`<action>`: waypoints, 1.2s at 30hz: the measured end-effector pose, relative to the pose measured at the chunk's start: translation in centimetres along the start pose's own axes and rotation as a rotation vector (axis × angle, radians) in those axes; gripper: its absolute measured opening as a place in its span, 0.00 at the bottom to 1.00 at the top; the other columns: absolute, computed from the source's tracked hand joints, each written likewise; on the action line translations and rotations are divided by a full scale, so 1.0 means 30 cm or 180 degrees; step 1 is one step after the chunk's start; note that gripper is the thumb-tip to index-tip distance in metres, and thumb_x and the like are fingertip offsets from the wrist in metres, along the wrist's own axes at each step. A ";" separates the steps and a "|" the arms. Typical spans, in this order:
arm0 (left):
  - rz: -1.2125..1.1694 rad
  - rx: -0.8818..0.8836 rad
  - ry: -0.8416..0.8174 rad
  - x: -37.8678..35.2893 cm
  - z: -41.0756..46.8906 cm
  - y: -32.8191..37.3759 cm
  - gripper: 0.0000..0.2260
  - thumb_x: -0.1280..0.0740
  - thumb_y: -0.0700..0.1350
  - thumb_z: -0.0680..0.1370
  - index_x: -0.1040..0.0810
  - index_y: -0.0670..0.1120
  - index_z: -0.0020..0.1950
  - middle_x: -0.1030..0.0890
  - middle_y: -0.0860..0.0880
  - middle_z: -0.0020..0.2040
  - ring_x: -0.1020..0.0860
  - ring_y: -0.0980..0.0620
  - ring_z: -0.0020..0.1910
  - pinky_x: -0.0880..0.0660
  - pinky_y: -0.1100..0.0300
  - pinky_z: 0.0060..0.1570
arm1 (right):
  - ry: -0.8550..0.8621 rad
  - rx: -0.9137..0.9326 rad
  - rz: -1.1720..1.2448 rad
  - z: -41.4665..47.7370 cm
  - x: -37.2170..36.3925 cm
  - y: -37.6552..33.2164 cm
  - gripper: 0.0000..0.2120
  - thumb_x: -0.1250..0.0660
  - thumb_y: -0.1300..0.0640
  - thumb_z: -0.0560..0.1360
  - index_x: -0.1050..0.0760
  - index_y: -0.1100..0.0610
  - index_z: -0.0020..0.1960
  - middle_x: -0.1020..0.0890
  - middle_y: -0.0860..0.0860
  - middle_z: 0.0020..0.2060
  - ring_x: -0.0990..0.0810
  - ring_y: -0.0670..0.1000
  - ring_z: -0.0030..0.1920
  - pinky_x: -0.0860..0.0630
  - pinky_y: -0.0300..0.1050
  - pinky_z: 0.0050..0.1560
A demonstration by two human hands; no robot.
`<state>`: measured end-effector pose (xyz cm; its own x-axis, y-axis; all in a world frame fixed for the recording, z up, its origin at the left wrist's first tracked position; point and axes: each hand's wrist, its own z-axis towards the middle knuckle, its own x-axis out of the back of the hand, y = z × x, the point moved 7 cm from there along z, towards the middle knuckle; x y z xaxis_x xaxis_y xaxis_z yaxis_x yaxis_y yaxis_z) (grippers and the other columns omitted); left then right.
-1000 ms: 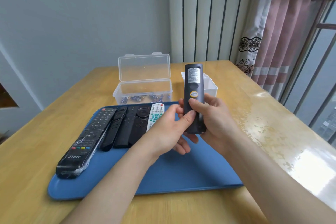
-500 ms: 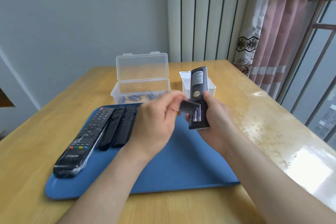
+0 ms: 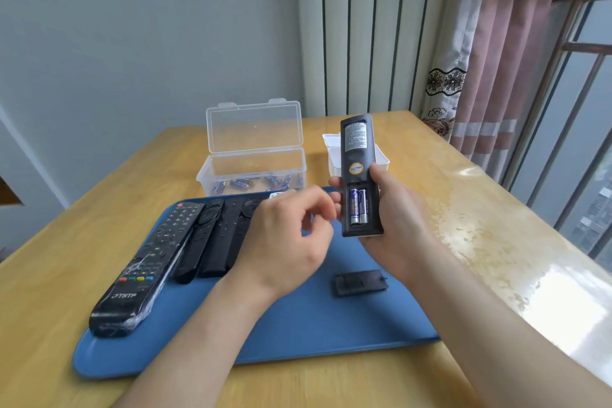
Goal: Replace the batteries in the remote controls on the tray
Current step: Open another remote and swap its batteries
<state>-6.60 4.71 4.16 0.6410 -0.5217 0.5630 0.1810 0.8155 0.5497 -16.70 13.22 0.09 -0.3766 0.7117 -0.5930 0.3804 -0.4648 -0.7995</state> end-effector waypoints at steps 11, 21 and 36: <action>0.0352 -0.0506 -0.0304 -0.027 -0.003 0.033 0.16 0.28 0.41 0.69 0.29 0.48 0.54 0.28 0.61 0.46 0.28 0.58 0.48 0.34 0.72 0.46 | -0.0147 0.0056 -0.0400 -0.014 -0.024 0.027 0.11 0.42 0.57 0.81 0.28 0.60 0.43 0.22 0.55 0.30 0.24 0.57 0.32 0.26 0.49 0.38; 0.0854 -0.0938 -0.0324 -0.026 -0.001 0.068 0.19 0.30 0.42 0.68 0.23 0.44 0.59 0.22 0.52 0.45 0.23 0.50 0.43 0.25 0.57 0.47 | -0.0307 0.0132 -0.0555 -0.018 -0.036 0.031 0.08 0.45 0.58 0.82 0.28 0.56 0.51 0.23 0.53 0.26 0.24 0.52 0.28 0.31 0.52 0.43; 0.1092 -0.1396 0.0233 -0.032 -0.026 0.084 0.12 0.34 0.39 0.71 0.18 0.39 0.52 0.16 0.47 0.44 0.17 0.46 0.42 0.24 0.56 0.46 | -0.0013 0.0075 -0.0571 -0.008 -0.014 0.030 0.14 0.47 0.56 0.83 0.26 0.63 0.51 0.21 0.62 0.42 0.24 0.57 0.41 0.27 0.49 0.42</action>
<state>-6.19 7.47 4.53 0.7650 -0.2022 0.6115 0.2362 0.9714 0.0257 -16.01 12.64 -0.35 -0.4403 0.7821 -0.4409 0.2870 -0.3428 -0.8945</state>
